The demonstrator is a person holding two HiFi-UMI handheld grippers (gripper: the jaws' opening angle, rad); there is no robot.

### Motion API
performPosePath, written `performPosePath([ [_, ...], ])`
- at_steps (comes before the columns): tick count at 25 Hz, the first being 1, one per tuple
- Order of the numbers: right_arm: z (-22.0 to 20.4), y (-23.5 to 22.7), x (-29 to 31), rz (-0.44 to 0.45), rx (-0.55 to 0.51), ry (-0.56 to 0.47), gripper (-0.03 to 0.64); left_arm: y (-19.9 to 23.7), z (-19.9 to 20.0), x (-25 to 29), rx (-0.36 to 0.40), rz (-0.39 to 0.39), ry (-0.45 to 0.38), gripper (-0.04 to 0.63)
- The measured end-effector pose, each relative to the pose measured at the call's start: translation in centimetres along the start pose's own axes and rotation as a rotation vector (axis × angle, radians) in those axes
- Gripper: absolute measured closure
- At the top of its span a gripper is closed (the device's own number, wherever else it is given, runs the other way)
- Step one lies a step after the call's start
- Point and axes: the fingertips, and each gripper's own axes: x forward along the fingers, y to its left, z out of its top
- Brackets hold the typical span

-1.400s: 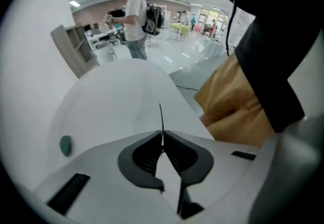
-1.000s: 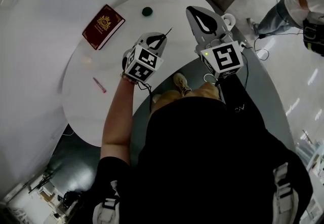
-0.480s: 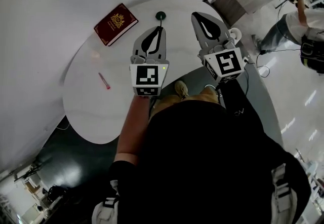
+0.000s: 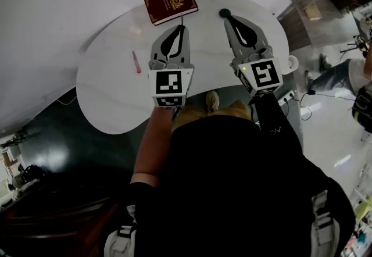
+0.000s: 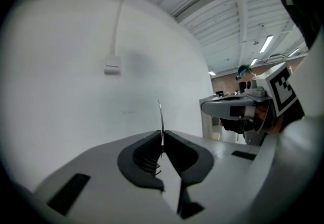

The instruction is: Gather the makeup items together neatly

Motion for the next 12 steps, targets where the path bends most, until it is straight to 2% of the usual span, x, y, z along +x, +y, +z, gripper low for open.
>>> performPosePath([
  [6, -0.2, 5.8, 4.0, 0.173, 0.019, -0.009, 0.612, 5.7, -2.1, -4.6, -0.031, 0.171, 0.044, 0.571],
  [12, -1.5, 10.5, 7.1, 0.302, 0.028, 0.006, 0.612, 10.1, -5.0, -8.6, -0.119, 0.314, 0.097, 0.571],
])
